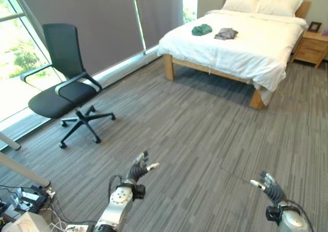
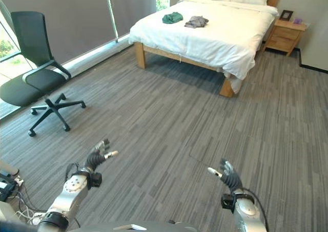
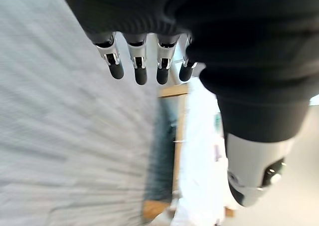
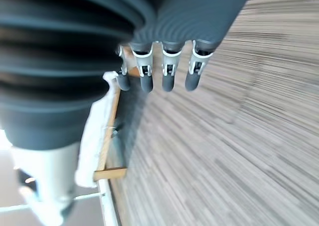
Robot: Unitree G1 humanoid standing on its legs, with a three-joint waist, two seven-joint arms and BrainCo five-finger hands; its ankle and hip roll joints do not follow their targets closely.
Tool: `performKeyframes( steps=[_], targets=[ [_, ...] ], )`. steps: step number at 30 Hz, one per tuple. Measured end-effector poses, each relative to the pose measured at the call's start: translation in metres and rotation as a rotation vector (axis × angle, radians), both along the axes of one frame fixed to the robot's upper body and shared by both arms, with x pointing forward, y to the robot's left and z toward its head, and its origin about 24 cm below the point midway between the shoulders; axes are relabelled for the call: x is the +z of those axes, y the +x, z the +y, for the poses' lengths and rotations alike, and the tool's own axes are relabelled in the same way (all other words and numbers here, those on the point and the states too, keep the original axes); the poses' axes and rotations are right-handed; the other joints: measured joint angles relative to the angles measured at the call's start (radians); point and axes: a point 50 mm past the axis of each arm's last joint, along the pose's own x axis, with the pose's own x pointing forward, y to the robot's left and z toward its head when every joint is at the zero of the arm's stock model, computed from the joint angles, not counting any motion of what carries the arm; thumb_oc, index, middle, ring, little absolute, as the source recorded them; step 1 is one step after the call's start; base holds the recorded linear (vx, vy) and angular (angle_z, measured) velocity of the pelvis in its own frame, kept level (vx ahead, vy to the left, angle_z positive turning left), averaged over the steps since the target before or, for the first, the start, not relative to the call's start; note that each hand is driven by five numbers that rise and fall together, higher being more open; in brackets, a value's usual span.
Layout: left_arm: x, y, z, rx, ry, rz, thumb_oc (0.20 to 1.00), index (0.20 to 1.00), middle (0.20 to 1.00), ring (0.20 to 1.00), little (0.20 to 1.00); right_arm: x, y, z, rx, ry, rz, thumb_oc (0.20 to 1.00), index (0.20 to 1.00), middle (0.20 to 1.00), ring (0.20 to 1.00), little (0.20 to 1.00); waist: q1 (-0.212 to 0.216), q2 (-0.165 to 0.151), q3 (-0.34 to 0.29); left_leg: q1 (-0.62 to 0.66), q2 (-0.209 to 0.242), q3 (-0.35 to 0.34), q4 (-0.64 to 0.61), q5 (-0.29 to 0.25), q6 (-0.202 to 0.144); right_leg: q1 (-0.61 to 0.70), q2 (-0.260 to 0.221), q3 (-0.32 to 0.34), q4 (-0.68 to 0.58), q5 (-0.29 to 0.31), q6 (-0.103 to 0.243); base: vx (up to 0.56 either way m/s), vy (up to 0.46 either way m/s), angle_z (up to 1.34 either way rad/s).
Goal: Pick up bed clothes into laundry basket.
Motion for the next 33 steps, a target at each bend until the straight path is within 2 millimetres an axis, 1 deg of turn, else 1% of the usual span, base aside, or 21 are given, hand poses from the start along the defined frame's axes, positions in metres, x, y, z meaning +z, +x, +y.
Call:
performKeyframes(
  steps=[2,4,8,13,15,19,20,22,23,24,25,26,27,28,29,30,31,32,33],
  targets=[
    [0.006,0.003,-0.003,-0.004,-0.004,-0.03,1.0,1.0,1.0,1.0,1.0,0.012,0.008,0.005,0.018,-0.008,-0.072,1.0,1.0,1.0,1.0,1.0,-0.002,0.008,0.01,0.01,0.0,0.0,-0.006,0.001,0.0,0.015,0.002,0.001,-0.019,0.007,0.006,0.0,0.0,0.0],
    [0.009,0.003,-0.004,-0.004,-0.004,-0.06,1.0,1.0,1.0,1.0,1.0,0.017,0.011,0.007,-0.015,-0.002,-0.136,1.0,1.0,1.0,1.0,1.0,-0.003,0.012,0.013,0.009,0.0,0.0,-0.008,0.001,0.0,0.018,0.002,0.001,-0.025,0.01,0.007,0.0,0.0,0.0],
    [0.007,0.0,-0.002,0.032,-0.001,-0.063,1.0,1.0,1.0,1.0,1.0,0.011,0.012,0.01,-0.038,0.003,-0.127,1.0,1.0,1.0,1.0,1.0,-0.017,0.012,0.023,0.009,0.0,0.001,-0.011,0.001,0.0,0.018,0.003,0.003,-0.026,0.009,0.008,0.0,0.0,0.0],
    [-0.002,-0.012,0.003,0.087,-0.031,-0.027,1.0,1.0,1.0,1.0,1.0,0.006,0.003,0.008,-0.041,0.002,-0.097,1.0,1.0,1.0,1.0,1.0,-0.02,0.01,0.051,0.008,0.001,0.008,-0.019,0.001,0.0,0.01,0.005,0.009,-0.033,0.01,0.008,0.0,0.006,-0.03],
    [-0.004,-0.014,0.004,0.113,-0.061,-0.023,1.0,1.0,1.0,1.0,1.0,0.006,0.002,0.008,-0.04,0.001,-0.095,1.0,1.0,1.0,1.0,1.0,-0.02,0.01,0.058,0.008,0.001,0.016,-0.022,0.001,0.0,0.009,0.007,0.017,-0.041,0.013,0.01,0.01,0.027,-0.14],
    [-0.001,-0.012,0.01,0.146,-0.056,-0.034,1.0,1.0,1.0,1.0,1.0,0.01,0.007,0.006,-0.026,-0.011,-0.108,1.0,1.0,1.0,1.0,1.0,-0.018,0.016,0.066,-0.018,0.0,0.027,-0.023,0.002,0.001,-0.017,0.008,0.029,-0.04,0.025,0.007,-0.01,0.061,-0.08],
    [0.0,-0.01,0.011,0.157,-0.054,-0.043,1.0,1.0,1.0,1.0,1.0,0.012,0.012,0.006,-0.025,-0.014,-0.122,1.0,1.0,1.0,1.0,1.0,-0.02,0.019,0.075,-0.032,-0.001,0.029,-0.024,0.003,0.003,-0.031,0.007,0.031,-0.04,0.035,0.005,-0.02,0.125,-0.07],
    [0.004,-0.006,0.011,0.158,-0.052,-0.057,1.0,1.0,1.0,1.0,1.0,0.017,0.019,0.007,-0.022,-0.018,-0.145,1.0,1.0,1.0,1.0,1.0,-0.02,0.021,0.082,-0.055,-0.004,0.033,-0.024,0.006,0.009,-0.062,0.007,0.037,-0.023,0.035,0.007,-0.01,0.099,-0.14],
    [0.009,0.001,0.011,0.156,-0.048,-0.082,1.0,1.0,1.0,1.0,1.0,0.023,0.032,0.008,-0.01,-0.022,-0.176,1.0,1.0,1.0,1.0,1.0,-0.018,0.022,0.094,-0.084,-0.002,0.05,-0.024,0.015,0.015,-0.118,0.005,0.05,0.023,0.025,0.019,0.02,0.114,-0.19],
    [0.012,0.004,0.011,0.156,-0.047,-0.095,1.0,1.0,1.0,1.0,1.0,0.026,0.036,0.008,-0.006,-0.024,-0.19,1.0,1.0,1.0,1.0,1.0,-0.018,0.023,0.103,-0.091,-0.005,0.051,-0.023,0.016,0.017,-0.131,0.003,0.052,0.039,0.023,0.023,0.02,0.112,-0.2],
    [0.019,0.011,0.011,0.156,-0.045,-0.121,1.0,1.0,1.0,1.0,1.0,0.031,0.043,0.009,0.001,-0.027,-0.21,1.0,1.0,1.0,1.0,1.0,-0.02,0.028,0.127,-0.095,-0.006,0.049,-0.025,0.019,0.022,-0.186,0.003,0.055,0.138,0.01,0.045,0.03,0.07,-0.03],
    [0.022,0.015,0.011,0.159,-0.041,-0.134,1.0,1.0,1.0,1.0,1.0,0.036,0.05,0.011,0.013,-0.027,-0.231,1.0,1.0,1.0,1.0,1.0,-0.02,0.034,0.144,-0.095,0.003,0.053,-0.023,0.027,0.023,-0.234,-0.002,0.053,0.238,-0.01,0.077,0.06,0.044,0.15],
    [0.026,0.02,0.01,0.16,-0.043,-0.151,1.0,1.0,1.0,1.0,1.0,0.034,0.049,0.012,0.017,-0.027,-0.224,1.0,1.0,1.0,1.0,1.0,-0.028,0.03,0.148,-0.095,0.004,0.045,-0.013,0.024,0.029,-0.283,-0.026,0.053,0.351,-0.049,0.111,0.2,0.065,0.11],
    [0.029,0.022,0.012,0.167,-0.036,-0.167,1.0,1.0,1.0,1.0,1.0,0.034,0.05,0.015,0.031,-0.025,-0.221,1.0,1.0,1.0,1.0,1.0,-0.024,0.019,0.156,-0.091,-0.001,0.051,-0.008,0.01,0.038,-0.335,-0.046,0.063,0.466,-0.044,0.135,0.41,0.039,0.09],
    [0.028,0.021,0.015,0.176,-0.025,-0.164,1.0,1.0,1.0,1.0,1.0,0.034,0.052,0.02,0.052,-0.022,-0.223,1.0,1.0,1.0,1.0,1.0,-0.027,0.014,0.162,-0.09,-0.003,0.047,-0.003,-0.008,0.04,-0.409,-0.075,0.068,0.594,-0.059,0.153,0.55,0.0,-0.15],
    [0.027,0.021,0.015,0.18,-0.022,-0.16,1.0,1.0,1.0,1.0,1.0,0.034,0.052,0.021,0.053,-0.016,-0.226,1.0,1.0,1.0,1.0,1.0,-0.029,0.013,0.167,-0.089,-0.003,0.046,-0.003,-0.021,0.036,-0.446,-0.091,0.079,0.626,-0.067,0.165,0.41,-0.02,-0.08],
    [0.027,0.02,0.017,0.187,-0.017,-0.158,1.0,1.0,1.0,1.0,1.0,0.035,0.053,0.023,0.055,-0.009,-0.233,1.0,1.0,1.0,1.0,1.0,-0.043,0.014,0.176,-0.089,-0.002,0.041,-0.002,-0.025,0.031,-0.471,-0.103,0.079,0.604,-0.076,0.163,0.58,-0.137,0.01],
    [0.028,0.023,0.018,0.191,-0.017,-0.161,1.0,1.0,1.0,1.0,1.0,0.035,0.05,0.023,0.054,-0.007,-0.235,1.0,1.0,1.0,1.0,1.0,-0.059,0.018,0.19,-0.088,0.002,0.027,0.007,-0.03,0.024,-0.475,-0.113,0.093,0.482,-0.069,0.17,0.42,-0.108,0.15],
    [0.029,0.024,0.018,0.193,-0.017,-0.166,1.0,1.0,1.0,1.0,1.0,0.033,0.047,0.022,0.05,-0.007,-0.224,1.0,1.0,1.0,1.0,1.0,-0.08,0.008,0.193,-0.082,0.001,0.022,0.008,-0.039,0.015,-0.48,-0.116,0.109,0.424,-0.064,0.169,0.56,-0.153,0.33]
  ],
)
